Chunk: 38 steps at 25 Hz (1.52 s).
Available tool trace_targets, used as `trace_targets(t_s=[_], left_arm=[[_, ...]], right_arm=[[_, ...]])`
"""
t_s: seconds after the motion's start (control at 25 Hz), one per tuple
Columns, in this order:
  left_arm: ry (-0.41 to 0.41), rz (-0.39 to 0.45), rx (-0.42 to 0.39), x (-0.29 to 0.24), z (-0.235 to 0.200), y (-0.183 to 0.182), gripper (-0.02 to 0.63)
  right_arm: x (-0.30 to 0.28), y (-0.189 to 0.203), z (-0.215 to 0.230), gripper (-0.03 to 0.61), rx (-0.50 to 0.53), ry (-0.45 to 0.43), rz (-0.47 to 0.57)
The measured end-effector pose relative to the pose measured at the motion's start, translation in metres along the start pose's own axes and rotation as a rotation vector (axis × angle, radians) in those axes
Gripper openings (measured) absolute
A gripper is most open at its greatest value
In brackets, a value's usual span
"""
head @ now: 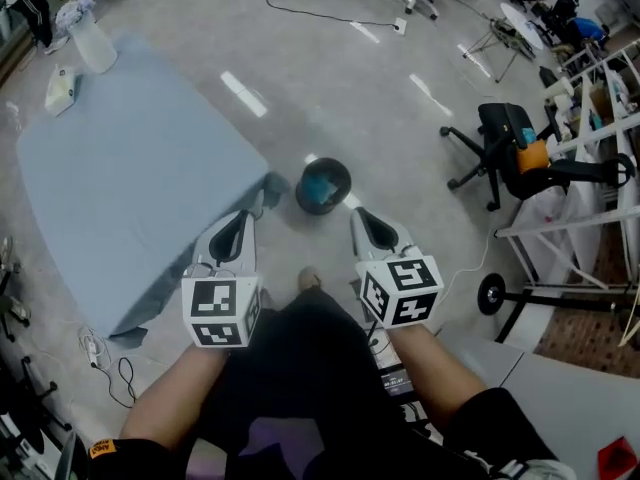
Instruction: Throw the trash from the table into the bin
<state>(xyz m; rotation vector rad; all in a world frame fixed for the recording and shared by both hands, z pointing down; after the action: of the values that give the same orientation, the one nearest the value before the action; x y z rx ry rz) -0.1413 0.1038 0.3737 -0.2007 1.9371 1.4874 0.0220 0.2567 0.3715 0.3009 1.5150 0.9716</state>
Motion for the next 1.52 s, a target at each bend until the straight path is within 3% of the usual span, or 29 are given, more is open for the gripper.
trace_targets(t_s=[0.28, 0.96, 1.52], left_arm=[[-0.036, -0.030, 0.025, -0.007, 0.021, 0.009, 0.008], [-0.055, -0.004, -0.016, -0.041, 0.095, -0.011, 0.008], [-0.044, 0.005, -0.030, -0.034, 0.101, -0.007, 0.008]], right_arm=[[0.005, -0.004, 0.030, 0.002, 0.056, -0.029, 0.003], [0.028, 0.021, 0.112, 0.000, 0.033, -0.014, 0.029], [0.046, 0.038, 0.092, -0.002, 0.034, -0.007, 0.060]])
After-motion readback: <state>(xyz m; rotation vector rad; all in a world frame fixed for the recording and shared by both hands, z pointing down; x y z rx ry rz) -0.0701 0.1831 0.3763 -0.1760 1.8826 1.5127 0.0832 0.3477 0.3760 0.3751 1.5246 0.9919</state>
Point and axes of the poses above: the fingertips, and each gripper's own axes: x backward along the fingers, z to its right, y out of its underside, the point moved 6 cm from there along x, backward along the fingers, and after that the axes turned 12 degrees about -z, right-handed, at the moved point
